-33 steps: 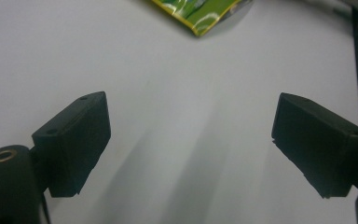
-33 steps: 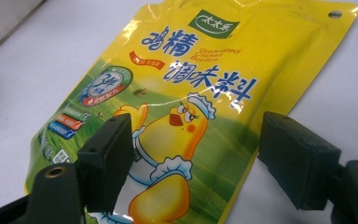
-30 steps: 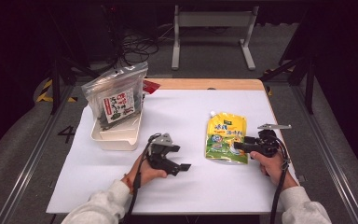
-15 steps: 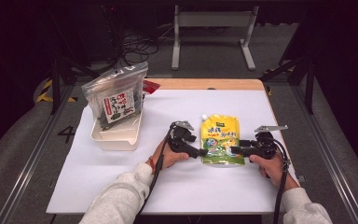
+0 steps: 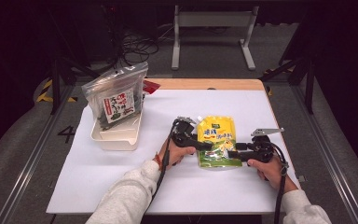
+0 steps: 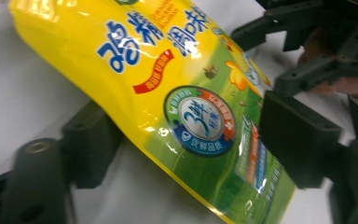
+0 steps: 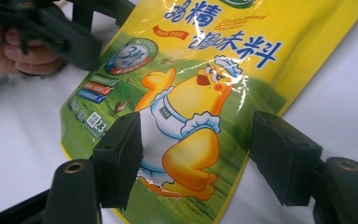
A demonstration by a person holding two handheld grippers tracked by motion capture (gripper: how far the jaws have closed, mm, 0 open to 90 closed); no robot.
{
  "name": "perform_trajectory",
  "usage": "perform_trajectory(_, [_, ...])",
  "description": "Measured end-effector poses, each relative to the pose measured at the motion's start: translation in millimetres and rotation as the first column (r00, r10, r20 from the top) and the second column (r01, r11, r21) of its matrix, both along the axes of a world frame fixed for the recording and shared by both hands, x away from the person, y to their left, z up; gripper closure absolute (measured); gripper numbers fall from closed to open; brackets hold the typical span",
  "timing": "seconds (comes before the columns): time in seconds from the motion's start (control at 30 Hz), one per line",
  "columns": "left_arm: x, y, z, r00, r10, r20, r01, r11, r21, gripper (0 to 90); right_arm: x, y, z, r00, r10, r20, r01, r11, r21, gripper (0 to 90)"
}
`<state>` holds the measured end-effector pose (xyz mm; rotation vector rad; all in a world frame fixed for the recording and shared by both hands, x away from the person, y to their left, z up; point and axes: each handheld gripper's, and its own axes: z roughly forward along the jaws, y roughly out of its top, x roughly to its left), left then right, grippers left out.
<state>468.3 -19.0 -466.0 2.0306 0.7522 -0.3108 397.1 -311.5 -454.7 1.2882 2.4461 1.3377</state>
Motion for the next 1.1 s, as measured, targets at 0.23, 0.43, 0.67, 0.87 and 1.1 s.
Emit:
perform_trajectory(0.23, [-3.1, 0.7, 2.5, 0.9983, 0.029, 0.051, -0.03, 0.9993, 0.023, 78.7, -7.0, 6.0, -0.6, 0.9983, 0.057, 0.017, -0.057, 0.998, 0.0, 35.2])
perform_trajectory(0.43, [-13.4, 11.6, 7.5, 0.9926, -0.008, 0.121, 0.01, 0.9998, -0.016, 87.3, -15.0, 9.6, 0.7, 0.9947, 0.087, 0.055, -0.088, 0.996, 0.016, 39.8])
perform_trajectory(0.67, [-13.7, 4.6, 3.8, 0.9945, -0.02, 0.102, 0.02, 0.9998, 0.01, 66.2, -18.9, 18.5, 1.2, 0.9899, 0.11, 0.09, -0.11, 0.994, 0.0, 50.9])
perform_trajectory(0.87, [-8.4, -10.6, 2.7, 0.9991, -0.012, 0.04, 0.01, 0.9992, 0.039, 55.8, -18.6, 19.0, 0.4, 0.9889, 0.119, 0.088, -0.12, 0.993, -0.003, 50.9])
perform_trajectory(1.1, [-13.1, -8.8, 9.0, 0.991, -0.009, 0.133, 0.001, 0.9982, 0.06, 87.2, -21.6, 18.3, 2.0, 0.9873, 0.125, 0.098, -0.124, 0.992, -0.013, 42.9])
